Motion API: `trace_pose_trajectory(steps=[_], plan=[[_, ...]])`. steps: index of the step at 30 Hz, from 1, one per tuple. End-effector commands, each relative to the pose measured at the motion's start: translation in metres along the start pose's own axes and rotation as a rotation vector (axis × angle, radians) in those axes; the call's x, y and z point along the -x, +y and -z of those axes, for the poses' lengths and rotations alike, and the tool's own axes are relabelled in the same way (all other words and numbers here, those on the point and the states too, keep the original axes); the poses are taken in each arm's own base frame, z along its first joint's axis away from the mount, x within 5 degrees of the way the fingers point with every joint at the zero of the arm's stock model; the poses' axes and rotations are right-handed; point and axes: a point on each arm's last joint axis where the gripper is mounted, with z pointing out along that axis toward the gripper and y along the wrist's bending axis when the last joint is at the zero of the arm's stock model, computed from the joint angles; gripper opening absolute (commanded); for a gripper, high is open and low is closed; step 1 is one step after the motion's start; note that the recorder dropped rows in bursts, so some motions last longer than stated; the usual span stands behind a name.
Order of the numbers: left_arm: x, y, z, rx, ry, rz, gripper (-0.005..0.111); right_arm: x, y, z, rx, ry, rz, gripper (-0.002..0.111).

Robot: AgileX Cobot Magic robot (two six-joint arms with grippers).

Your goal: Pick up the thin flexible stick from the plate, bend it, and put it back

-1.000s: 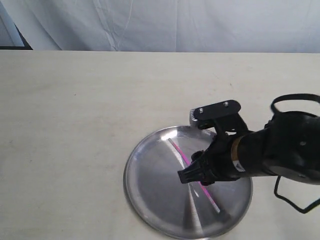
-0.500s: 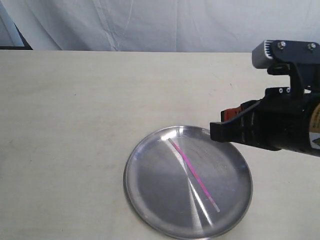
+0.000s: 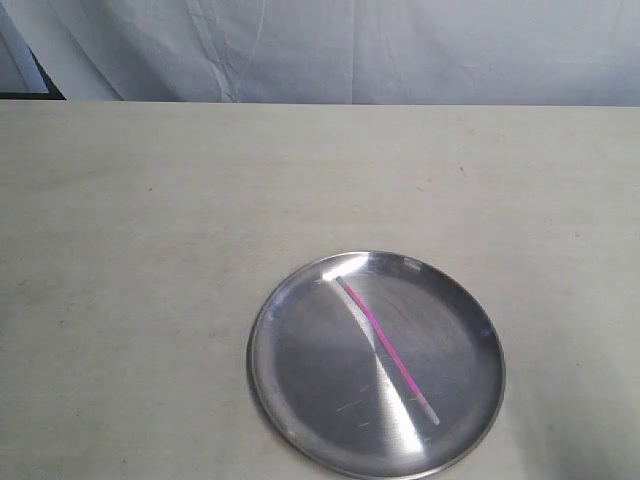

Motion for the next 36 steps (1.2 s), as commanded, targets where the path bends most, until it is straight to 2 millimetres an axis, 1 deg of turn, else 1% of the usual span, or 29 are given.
trace_pose_trajectory(steps=[1, 3, 6, 36], plan=[[-0.0014, 0.0004, -0.0003, 0.002, 0.007, -0.005, 0.013, -0.0247, -0.0171, 0.0105, -0.104, -0.141, 0.002, -0.001], [-0.0014, 0.0004, -0.0003, 0.002, 0.007, -0.005, 0.013, -0.0292, -0.0205, 0.0094, -0.143, -0.145, -0.049, -0.001], [-0.0014, 0.0004, -0.0003, 0.002, 0.007, -0.005, 0.013, -0.0313, -0.023, 0.0096, -0.174, -0.124, -0.055, -0.001], [-0.0015, 0.0004, -0.0003, 0.002, 0.007, -0.013, 0.013, -0.0318, -0.0236, 0.0096, -0.182, -0.118, -0.049, -0.001]])
